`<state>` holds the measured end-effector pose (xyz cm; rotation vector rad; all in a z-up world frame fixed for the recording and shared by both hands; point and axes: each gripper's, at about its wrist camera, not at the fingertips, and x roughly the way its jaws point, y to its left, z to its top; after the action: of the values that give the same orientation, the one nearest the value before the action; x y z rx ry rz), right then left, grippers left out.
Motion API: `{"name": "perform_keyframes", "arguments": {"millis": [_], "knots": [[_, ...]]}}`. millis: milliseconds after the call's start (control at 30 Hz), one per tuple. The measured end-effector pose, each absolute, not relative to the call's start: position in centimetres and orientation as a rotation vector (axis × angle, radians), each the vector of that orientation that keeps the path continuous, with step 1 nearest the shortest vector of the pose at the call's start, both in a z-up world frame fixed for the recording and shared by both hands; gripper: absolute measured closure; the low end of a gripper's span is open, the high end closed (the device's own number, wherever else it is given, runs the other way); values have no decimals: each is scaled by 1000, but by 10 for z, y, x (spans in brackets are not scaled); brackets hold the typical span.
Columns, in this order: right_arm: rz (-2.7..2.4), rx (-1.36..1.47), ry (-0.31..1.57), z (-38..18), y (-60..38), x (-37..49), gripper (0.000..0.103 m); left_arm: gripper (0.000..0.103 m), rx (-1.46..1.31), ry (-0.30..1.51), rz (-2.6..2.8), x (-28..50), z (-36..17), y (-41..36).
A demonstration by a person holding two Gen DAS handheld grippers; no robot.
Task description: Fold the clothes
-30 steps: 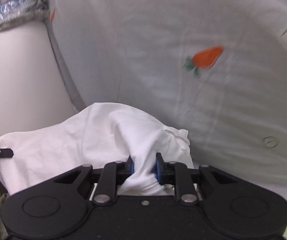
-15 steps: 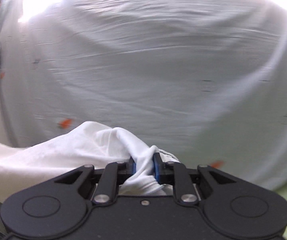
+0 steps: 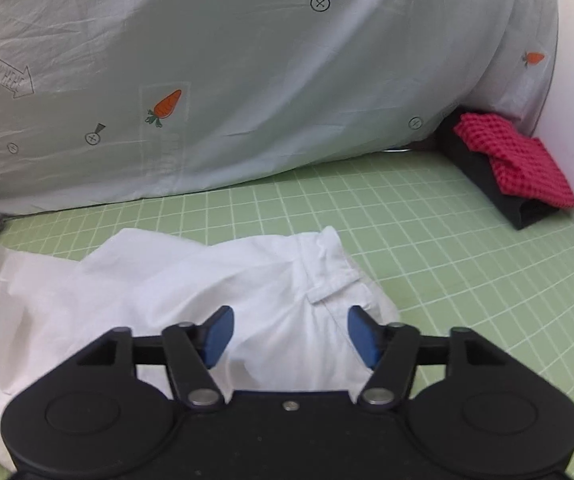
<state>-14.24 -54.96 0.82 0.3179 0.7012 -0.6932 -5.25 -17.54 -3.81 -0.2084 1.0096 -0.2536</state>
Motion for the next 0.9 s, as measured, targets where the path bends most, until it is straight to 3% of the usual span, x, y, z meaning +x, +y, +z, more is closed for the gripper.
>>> {"name": "perform_keyframes", "arguments": {"millis": [67,133,267,333,467,500,533,567,600,900], "knots": [[-674,364,691,7,-552,-138,27,38,-212,985,-206,-48,-33,-173],[-655,411,681,5,-555,-134,22,36,-207,982,-172,-46,-31,-169],[-632,469,675,2,-553,-113,17,32,-198,1015,-106,-35,-37,-161],[-625,483,704,-3,-553,-95,8,32,-199,1038,-85,-25,-42,-159],[-655,390,816,-23,-547,-59,10,32,-188,1039,-64,3,-47,-159],[-650,347,830,-27,-544,-52,20,32,-183,1034,-60,11,-48,-160],[-648,303,834,-30,-542,-50,44,32,-179,1034,-54,18,-48,-161],[-635,279,831,-29,-543,-53,59,32,-178,1034,-45,24,-49,-162],[-614,266,827,-29,-546,-58,96,32,-178,1036,-40,30,-50,-163],[-864,100,805,-18,-640,-124,103,31,-176,1064,28,28,-59,-160]]}}
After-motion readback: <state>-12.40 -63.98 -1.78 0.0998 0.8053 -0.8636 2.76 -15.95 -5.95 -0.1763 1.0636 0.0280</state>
